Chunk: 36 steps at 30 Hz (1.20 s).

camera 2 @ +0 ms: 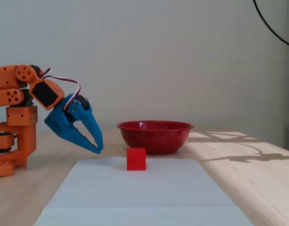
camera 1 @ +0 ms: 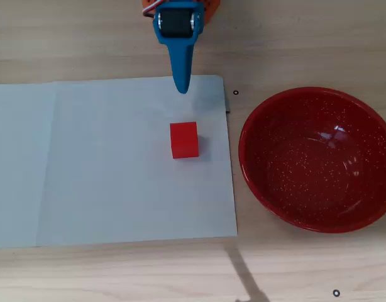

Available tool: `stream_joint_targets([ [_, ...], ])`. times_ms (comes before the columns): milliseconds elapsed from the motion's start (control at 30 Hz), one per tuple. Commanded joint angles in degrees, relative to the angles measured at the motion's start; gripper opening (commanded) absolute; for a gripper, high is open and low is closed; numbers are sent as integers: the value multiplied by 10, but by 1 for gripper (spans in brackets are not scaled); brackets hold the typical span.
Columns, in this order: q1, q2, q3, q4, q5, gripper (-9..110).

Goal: Grasp the red cube and put it in the red bowl

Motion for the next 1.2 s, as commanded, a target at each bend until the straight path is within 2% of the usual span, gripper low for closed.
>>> stream_joint_targets([
  [0,14,9,7,0,-7,0],
  [1167,16,9,6,3,14,0],
])
